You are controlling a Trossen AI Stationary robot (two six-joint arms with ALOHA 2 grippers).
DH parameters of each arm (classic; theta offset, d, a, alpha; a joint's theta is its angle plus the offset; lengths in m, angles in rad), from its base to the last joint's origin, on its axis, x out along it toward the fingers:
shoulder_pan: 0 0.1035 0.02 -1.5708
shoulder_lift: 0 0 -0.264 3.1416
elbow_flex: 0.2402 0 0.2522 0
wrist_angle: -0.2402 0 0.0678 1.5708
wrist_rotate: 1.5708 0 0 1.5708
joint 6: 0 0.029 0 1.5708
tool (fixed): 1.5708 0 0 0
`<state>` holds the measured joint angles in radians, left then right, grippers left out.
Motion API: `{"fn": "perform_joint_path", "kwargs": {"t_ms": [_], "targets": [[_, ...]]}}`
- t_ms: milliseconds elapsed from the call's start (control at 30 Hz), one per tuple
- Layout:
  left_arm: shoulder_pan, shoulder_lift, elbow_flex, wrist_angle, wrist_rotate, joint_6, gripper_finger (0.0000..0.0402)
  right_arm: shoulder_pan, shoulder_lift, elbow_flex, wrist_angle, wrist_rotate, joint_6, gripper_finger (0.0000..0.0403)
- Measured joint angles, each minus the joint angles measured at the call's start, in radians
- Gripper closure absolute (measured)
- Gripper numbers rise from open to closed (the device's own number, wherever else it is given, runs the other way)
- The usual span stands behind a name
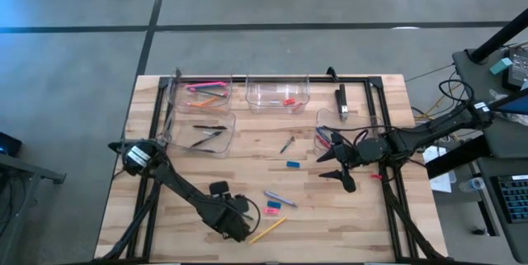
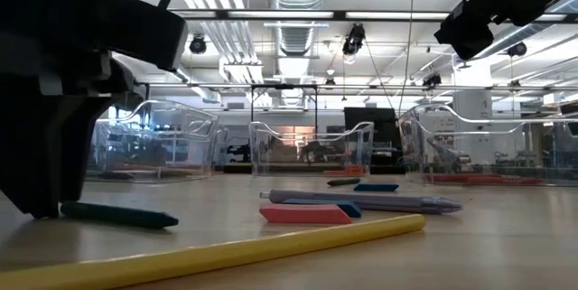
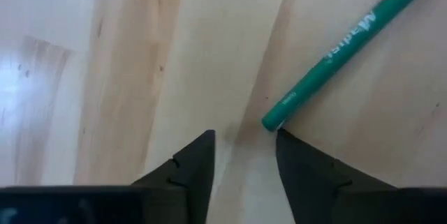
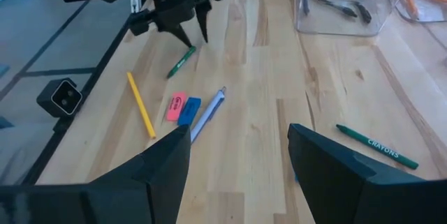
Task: Sort crayons/erasers/pens/pencils in bins
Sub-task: Put the green crayon into the bottom right transparent bin
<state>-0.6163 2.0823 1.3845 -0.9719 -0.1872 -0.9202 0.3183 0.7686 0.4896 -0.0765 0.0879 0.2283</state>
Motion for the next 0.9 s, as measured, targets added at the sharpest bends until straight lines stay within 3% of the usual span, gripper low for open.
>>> {"fn": "perform_joint_path", "kwargs": {"t_ms": [333, 700, 900], "targets": [[0.006, -0.002, -0.002, 0.002, -0.026, 0.043, 0.0395, 0.000, 0.000, -0.001, 0.000, 0.019, -0.003, 0.0174], [0.012, -0.090, -0.003, -0.076, -0.020, 0.112, 0.0385, 0.000, 0.000, -0.001, 0.000, 0.020, -0.003, 0.0174], [0.008, -0.206, 0.030, 0.002, -0.072, 0.126, 0.0383, 0.000, 0.000, -0.001, 0.002, 0.021, -0.010, 0.0174]]}}
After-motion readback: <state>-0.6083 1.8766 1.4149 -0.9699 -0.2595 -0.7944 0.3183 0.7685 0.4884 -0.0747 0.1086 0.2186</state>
